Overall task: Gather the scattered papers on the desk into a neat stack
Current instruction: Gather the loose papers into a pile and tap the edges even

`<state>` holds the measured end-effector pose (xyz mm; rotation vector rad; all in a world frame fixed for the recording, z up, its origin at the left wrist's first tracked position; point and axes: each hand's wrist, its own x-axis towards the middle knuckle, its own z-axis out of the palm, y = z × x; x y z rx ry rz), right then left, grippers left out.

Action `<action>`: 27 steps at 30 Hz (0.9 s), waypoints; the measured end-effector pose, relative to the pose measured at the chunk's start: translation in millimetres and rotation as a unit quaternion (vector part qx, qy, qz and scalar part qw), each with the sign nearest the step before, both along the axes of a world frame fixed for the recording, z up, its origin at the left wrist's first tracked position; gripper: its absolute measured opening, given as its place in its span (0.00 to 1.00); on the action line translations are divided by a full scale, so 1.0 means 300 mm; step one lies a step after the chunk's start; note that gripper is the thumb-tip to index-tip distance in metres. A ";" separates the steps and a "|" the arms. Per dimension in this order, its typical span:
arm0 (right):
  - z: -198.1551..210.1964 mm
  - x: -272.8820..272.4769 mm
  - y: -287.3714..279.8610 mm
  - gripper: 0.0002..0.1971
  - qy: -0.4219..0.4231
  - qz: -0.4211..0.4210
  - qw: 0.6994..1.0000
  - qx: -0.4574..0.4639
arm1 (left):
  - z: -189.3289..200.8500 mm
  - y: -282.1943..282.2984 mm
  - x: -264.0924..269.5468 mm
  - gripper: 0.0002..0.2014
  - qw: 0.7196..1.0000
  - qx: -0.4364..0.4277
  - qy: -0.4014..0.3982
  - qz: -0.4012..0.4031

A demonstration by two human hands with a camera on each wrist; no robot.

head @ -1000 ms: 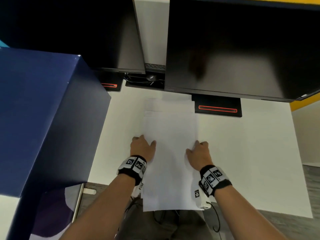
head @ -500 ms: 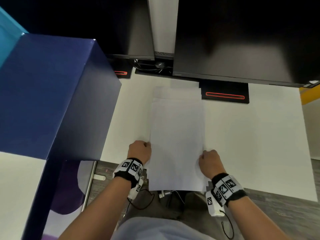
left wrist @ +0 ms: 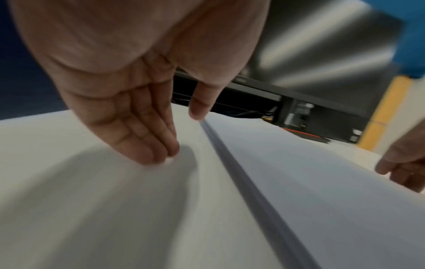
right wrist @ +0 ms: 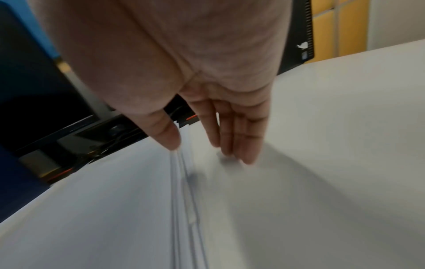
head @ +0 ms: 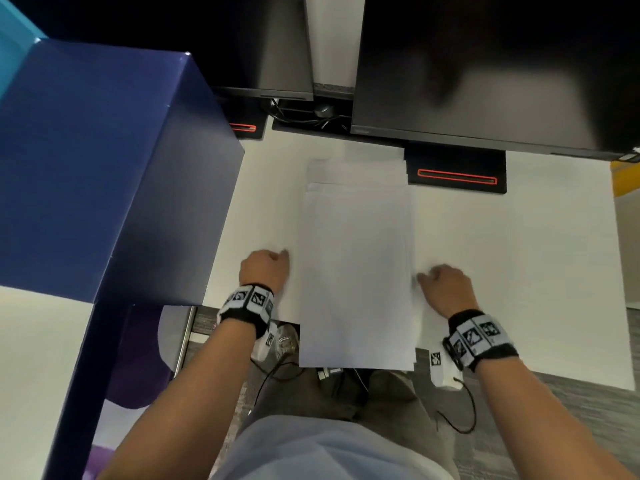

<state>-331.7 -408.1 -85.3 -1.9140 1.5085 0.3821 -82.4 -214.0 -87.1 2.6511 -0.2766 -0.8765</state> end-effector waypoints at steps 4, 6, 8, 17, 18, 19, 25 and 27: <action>-0.066 0.114 -0.047 0.46 0.003 -0.071 0.996 -0.052 | -0.067 -0.110 0.019 0.33 0.996 -0.044 -0.049 0.057; -0.087 0.194 -0.014 0.52 0.055 -0.033 0.995 -0.081 | -0.101 -0.192 -0.055 0.46 0.998 -0.016 -0.064 0.001; -0.094 0.281 0.014 0.53 0.071 -0.010 0.994 -0.084 | -0.106 -0.265 -0.144 0.54 0.996 0.021 -0.079 -0.018; -0.137 0.296 -0.116 0.43 -0.072 -0.107 0.987 0.091 | -0.100 -0.285 -0.057 0.43 0.995 -0.025 0.078 0.059; -0.142 0.278 -0.126 0.39 -0.104 -0.111 0.983 0.098 | -0.093 -0.277 -0.042 0.41 0.994 -0.029 0.092 0.049; -0.146 0.259 -0.131 0.36 -0.138 -0.124 0.977 0.108 | -0.084 -0.269 -0.037 0.39 0.994 -0.036 0.100 0.037; -0.116 0.147 -0.080 0.31 -0.312 -0.201 0.896 0.244 | -0.071 -0.166 -0.045 0.26 0.924 -0.238 0.283 0.091; -0.090 0.101 -0.053 0.30 -0.337 -0.187 0.882 0.271 | -0.041 -0.127 -0.063 0.24 0.891 -0.277 0.345 0.105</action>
